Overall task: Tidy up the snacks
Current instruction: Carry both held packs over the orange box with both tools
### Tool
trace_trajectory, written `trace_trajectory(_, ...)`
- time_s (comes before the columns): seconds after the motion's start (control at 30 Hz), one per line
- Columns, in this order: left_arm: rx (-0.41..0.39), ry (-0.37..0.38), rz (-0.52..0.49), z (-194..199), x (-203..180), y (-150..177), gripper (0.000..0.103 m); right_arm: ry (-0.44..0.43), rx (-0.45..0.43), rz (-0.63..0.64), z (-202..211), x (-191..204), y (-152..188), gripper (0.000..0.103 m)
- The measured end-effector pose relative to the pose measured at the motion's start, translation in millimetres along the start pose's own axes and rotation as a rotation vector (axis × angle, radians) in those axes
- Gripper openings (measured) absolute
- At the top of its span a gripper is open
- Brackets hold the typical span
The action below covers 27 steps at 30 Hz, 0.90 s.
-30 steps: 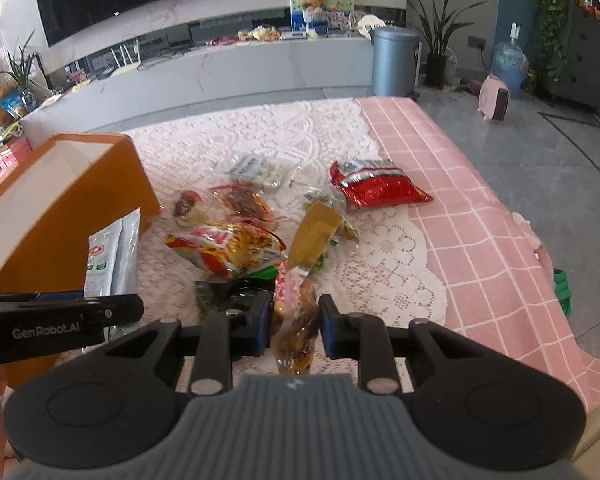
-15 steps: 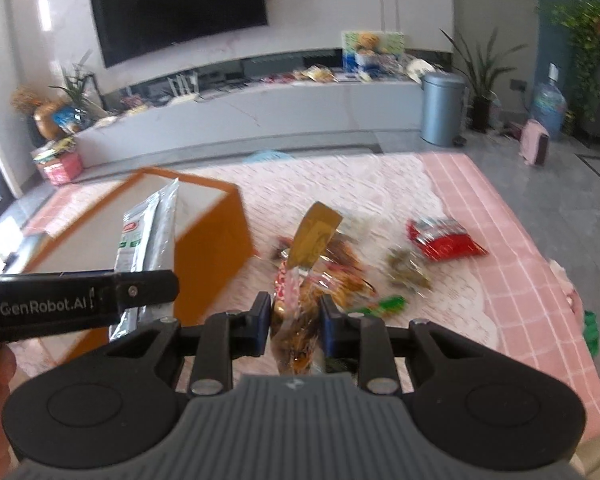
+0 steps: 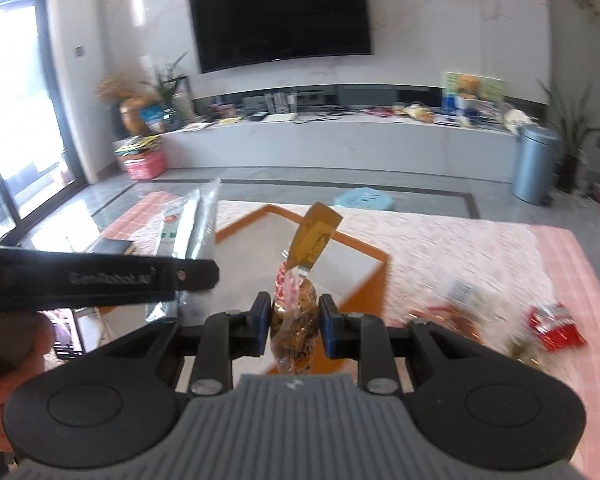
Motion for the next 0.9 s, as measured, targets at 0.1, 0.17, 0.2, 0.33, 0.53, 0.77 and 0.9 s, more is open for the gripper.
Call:
trace_trajectory(0.1, 0.06, -0.032, -0.021, -13, 20, 4, 0.059, -0.047, 0.044, 0.02, -25, 13, -4, 0.023)
trace_trajectory(0.17, 0.094, -0.047, -0.027, -18, 34, 13, 0.059, -0.066, 0.087, 0.029, -43, 20, -4, 0.023)
trace_trajectory(0.2, 0.112, -0.055, -0.031, -24, 38, 15, 0.059, -0.072, 0.105, 0.032, -53, 22, -4, 0.023)
trace_trajectory(0.33, 0.178, -0.08, -0.02, -39, 58, 25, 0.059, -0.071, 0.179, 0.061, -88, 29, -1, 0.023)
trace_trajectory(0.53, 0.286, -0.118, -0.051, -61, 75, 46, 0.059, -0.08, 0.326, 0.142, -132, 38, 20, 0.023)
trace_trajectory(0.77, 0.377, -0.142, -0.108, -79, 79, 65, 0.058, -0.105, 0.484, 0.223, -164, 39, 42, 0.023)
trace_trajectory(0.9, 0.403, -0.147, -0.109, -86, 81, 70, 0.058, -0.102, 0.527, 0.246, -173, 37, 49, 0.023)
Point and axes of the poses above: each gripper's, at about its wrist camera, not at the fingertips, and z roughly against the way its jaws point, x to its left, y to its underside, the point moved 10 cm from there along -z, roughly the way its jaws point, and after that the axes turned 4 degrees about -z, right-handed, at the moved point
